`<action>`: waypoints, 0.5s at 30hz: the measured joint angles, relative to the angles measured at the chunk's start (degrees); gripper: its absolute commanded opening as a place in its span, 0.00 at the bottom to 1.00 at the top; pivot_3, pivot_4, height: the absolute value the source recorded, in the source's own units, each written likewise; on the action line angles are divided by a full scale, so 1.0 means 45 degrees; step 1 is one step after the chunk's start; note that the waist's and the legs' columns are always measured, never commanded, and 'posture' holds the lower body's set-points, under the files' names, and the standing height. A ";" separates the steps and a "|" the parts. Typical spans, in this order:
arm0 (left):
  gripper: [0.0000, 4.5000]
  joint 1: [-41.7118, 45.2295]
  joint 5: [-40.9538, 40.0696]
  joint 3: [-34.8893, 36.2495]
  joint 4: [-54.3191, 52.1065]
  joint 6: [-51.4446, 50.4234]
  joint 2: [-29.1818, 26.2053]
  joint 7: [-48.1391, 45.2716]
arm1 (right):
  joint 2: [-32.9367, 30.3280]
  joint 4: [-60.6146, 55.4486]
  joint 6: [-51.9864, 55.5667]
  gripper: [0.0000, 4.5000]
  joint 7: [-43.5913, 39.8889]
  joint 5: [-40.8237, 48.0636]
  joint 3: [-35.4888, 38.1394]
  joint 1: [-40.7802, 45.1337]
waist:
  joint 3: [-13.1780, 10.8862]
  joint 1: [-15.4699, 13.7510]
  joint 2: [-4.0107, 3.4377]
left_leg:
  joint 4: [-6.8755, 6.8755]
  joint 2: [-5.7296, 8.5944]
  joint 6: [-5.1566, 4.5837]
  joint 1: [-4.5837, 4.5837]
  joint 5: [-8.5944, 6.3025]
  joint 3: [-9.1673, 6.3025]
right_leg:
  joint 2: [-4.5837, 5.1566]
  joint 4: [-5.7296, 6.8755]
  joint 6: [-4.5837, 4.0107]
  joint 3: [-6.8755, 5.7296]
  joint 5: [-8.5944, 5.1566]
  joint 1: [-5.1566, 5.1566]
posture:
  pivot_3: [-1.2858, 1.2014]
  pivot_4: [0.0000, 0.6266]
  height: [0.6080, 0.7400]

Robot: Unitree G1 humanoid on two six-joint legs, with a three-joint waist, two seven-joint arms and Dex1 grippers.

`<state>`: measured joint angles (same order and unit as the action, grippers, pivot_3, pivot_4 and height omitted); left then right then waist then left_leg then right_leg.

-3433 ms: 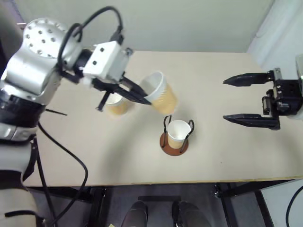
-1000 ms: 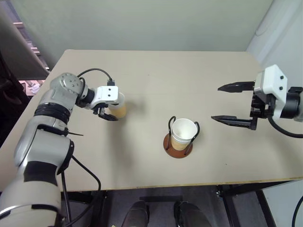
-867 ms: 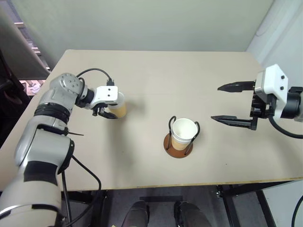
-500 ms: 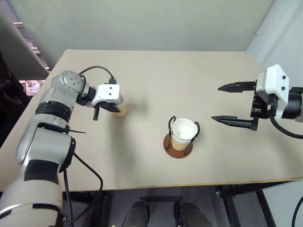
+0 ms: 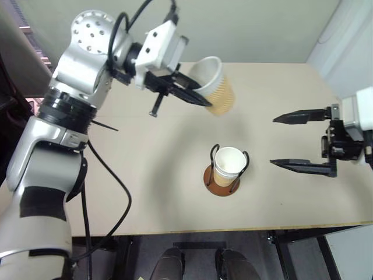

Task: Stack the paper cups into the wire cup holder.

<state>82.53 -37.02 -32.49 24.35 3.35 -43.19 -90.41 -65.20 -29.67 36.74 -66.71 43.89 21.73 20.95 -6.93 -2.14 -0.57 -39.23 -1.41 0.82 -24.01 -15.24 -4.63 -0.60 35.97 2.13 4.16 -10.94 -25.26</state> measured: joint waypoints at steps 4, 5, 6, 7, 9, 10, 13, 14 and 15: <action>0.01 0.0100 -0.0800 -0.2169 -0.0378 0.0554 0.0168 -0.0005 | -0.0048 -0.0541 0.0352 1.00 0.0414 0.0192 0.0779 -0.0560 | -0.0001 0.0076 -0.0001 | -0.0017 0.0000 -0.0109 0.0033 -0.0055 0.0057 | -0.0020 0.0011 0.0047 0.0081 0.0036 0.0003 | 0.52 0.24 1.00; 0.01 0.0121 -0.0960 -0.2654 -0.0447 0.0718 0.0142 -0.0005 | -0.0048 -0.0727 0.0455 1.00 0.0532 0.0246 0.0958 -0.0724 | -0.0002 0.0080 -0.0003 | -0.0029 -0.0001 -0.0114 0.0032 -0.0058 0.0061 | -0.0020 0.0013 0.0054 0.0091 0.0042 0.0004 | 0.52 0.24 1.00; 0.01 0.0156 -0.1106 -0.3143 -0.0510 0.0924 0.0107 -0.0006 | -0.0050 -0.0891 0.0567 1.00 0.0645 0.0310 0.1127 -0.0893 | -0.0002 0.0112 -0.0003 | -0.0040 -0.0003 -0.0124 0.0035 -0.0062 0.0072 | -0.0022 0.0012 0.0060 0.0104 0.0047 0.0005 | 0.52 0.24 1.00; 0.01 0.0233 -0.1199 -0.3587 -0.0603 0.1166 0.0037 -0.0006 | -0.0050 -0.1046 0.0653 1.00 0.0724 0.0352 0.1307 -0.1076 | -0.0002 0.0134 -0.0003 | -0.0050 -0.0002 -0.0132 0.0033 -0.0067 0.0078 | -0.0024 0.0009 0.0063 0.0107 0.0052 0.0005 | 0.52 0.24 1.00; 0.01 0.0436 -0.1232 -0.4281 -0.0611 0.1726 -0.0007 -0.0006 | -0.0052 -0.1313 0.0863 1.00 0.0895 0.0444 0.1712 -0.1422 | -0.0003 0.0145 -0.0005 | -0.0077 -0.0002 -0.0155 0.0032 -0.0081 0.0081 | -0.0023 0.0008 0.0065 0.0113 0.0053 0.0014 | 0.52 0.24 1.00; 0.01 0.0512 -0.1209 -0.4460 -0.0525 0.1986 0.0035 -0.0007 | -0.0051 -0.1446 0.0930 1.00 0.0960 0.0466 0.1892 -0.1569 | -0.0004 0.0143 -0.0007 | -0.0086 -0.0001 -0.0164 0.0031 -0.0085 0.0081 | -0.0023 0.0003 0.0066 0.0114 0.0053 0.0021 | 0.52 0.24 1.00; 0.01 0.0653 -0.1138 -0.4912 -0.0154 0.2613 0.0241 -0.0007 | -0.0051 -0.1722 0.1120 1.00 0.1200 0.0565 0.2295 -0.1837 | -0.0004 0.0143 -0.0010 | -0.0108 -0.0001 -0.0192 0.0032 -0.0102 0.0084 | -0.0020 -0.0005 0.0070 0.0116 0.0055 0.0037 | 0.52 0.24 1.00; 0.01 0.0656 -0.1011 -0.5066 -0.0024 0.2819 0.0331 -0.0009 | -0.0051 -0.1809 0.1150 1.00 0.1246 0.0616 0.2454 -0.1935 | -0.0006 0.0142 -0.0015 | -0.0116 -0.0001 -0.0203 0.0031 -0.0110 0.0086 | -0.0020 -0.0004 0.0071 0.0116 0.0055 0.0040 | 0.52 0.24 1.00; 0.01 0.0660 -0.0820 -0.5191 0.0165 0.3048 0.0440 -0.0009 | -0.0051 -0.1875 0.1191 1.00 0.1315 0.0693 0.2538 -0.2003 | -0.0006 0.0138 -0.0015 | -0.0121 -0.0001 -0.0208 0.0031 -0.0113 0.0087 | -0.0020 -0.0006 0.0071 0.0116 0.0055 0.0042 | 0.52 0.24 1.00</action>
<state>85.50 -40.71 -55.85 25.10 17.06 -41.21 -90.45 -65.43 -38.11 42.10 -60.79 47.01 33.15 11.93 -6.96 -1.52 -0.64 -39.77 -1.41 -0.12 -23.87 -15.75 -4.24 -0.69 35.95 2.45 4.68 -10.69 -25.07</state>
